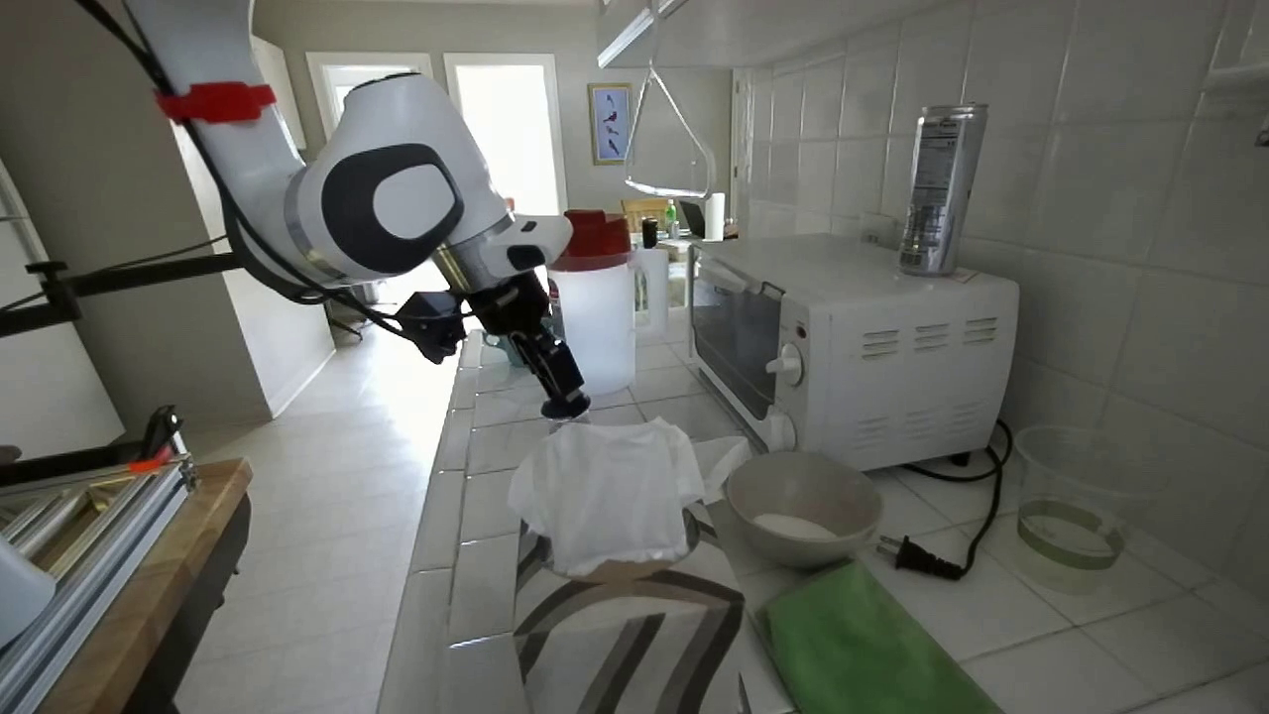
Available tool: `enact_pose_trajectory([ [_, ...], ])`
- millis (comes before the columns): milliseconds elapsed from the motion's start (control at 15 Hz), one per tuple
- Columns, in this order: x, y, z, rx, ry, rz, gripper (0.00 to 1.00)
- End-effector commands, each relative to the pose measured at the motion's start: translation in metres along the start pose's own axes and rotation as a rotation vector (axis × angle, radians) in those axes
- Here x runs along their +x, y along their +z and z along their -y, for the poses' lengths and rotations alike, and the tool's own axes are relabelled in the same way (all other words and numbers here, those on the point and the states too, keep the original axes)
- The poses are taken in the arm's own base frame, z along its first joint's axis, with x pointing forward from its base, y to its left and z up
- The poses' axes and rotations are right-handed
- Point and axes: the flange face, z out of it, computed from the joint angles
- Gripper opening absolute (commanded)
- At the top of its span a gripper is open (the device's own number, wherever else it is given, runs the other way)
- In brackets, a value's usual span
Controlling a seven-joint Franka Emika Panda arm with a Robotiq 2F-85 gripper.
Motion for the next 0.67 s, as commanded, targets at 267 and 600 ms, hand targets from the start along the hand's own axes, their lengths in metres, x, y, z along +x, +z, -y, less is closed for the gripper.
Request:
enact_pose_trajectory([
  [267, -0.013, 0.019, 0.011, 0.028, -0.021, 0.039, 0.35],
  [600, -0.032, 0.011, -0.024, -0.011, 0.047, 0.063, 0.35],
])
